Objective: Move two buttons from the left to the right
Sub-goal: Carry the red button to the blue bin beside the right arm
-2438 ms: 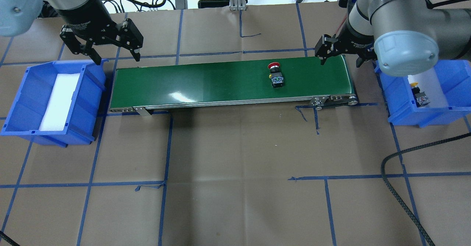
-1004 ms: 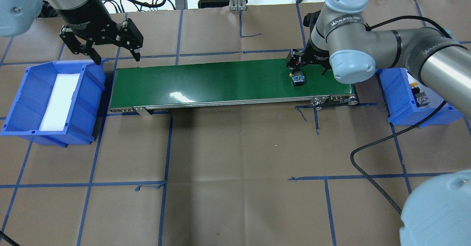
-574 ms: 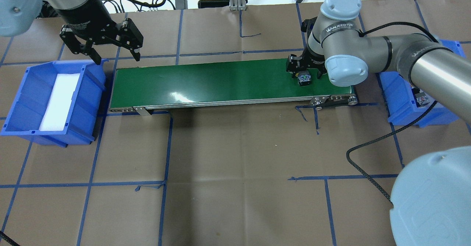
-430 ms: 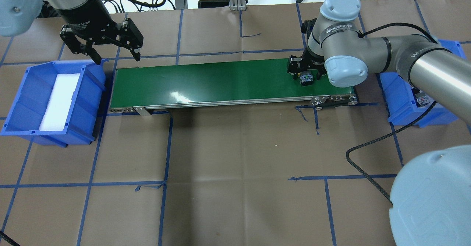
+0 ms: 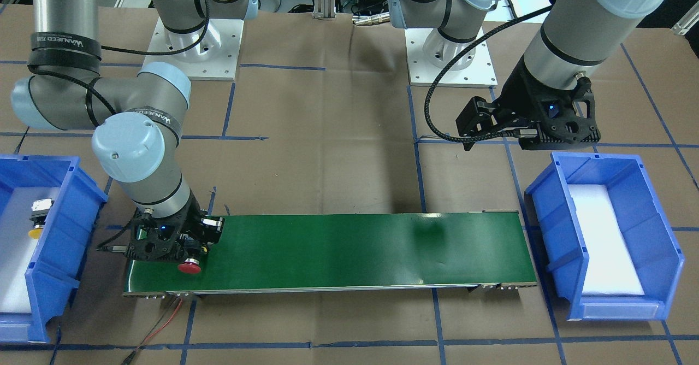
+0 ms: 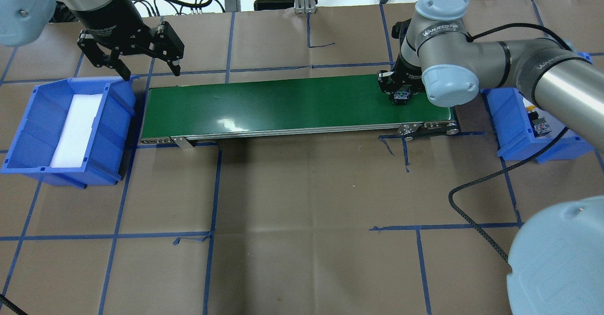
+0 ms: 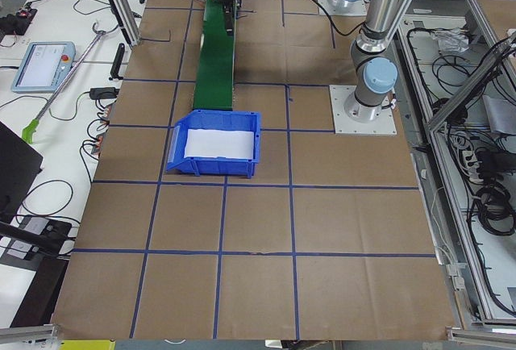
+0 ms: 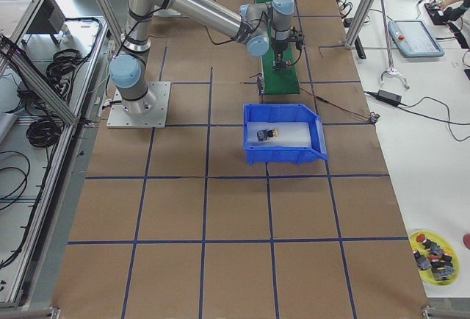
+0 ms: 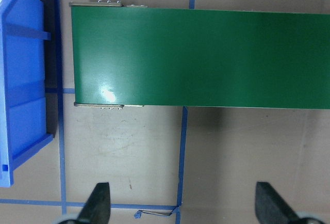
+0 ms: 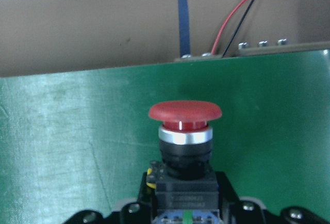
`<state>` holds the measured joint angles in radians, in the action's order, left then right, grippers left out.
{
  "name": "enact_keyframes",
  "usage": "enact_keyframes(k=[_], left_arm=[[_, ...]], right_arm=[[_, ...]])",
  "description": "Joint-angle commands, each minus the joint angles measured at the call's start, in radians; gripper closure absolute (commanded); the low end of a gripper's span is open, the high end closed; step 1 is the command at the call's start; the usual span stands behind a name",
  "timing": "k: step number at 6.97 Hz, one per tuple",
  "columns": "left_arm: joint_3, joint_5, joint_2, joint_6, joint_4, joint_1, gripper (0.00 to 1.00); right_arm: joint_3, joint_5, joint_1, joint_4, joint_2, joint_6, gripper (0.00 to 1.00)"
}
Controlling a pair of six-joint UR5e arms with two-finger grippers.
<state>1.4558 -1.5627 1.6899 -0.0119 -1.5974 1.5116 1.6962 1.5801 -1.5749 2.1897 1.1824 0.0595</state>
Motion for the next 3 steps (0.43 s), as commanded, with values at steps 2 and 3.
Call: enact_keyframes(k=[2, 3], left_arm=[[0.017, -0.002, -0.012, 0.000, 0.001, 0.001, 0.01], [0.015, 0.000, -0.012, 0.000, 0.002, 0.001, 0.01]], right_arm=[[-0.149, 0.006, 0.192, -0.187, 0.091, -0.191, 0.97], [-0.232, 0.003, 0.292, -0.267, 0.092, -0.292, 0.97]])
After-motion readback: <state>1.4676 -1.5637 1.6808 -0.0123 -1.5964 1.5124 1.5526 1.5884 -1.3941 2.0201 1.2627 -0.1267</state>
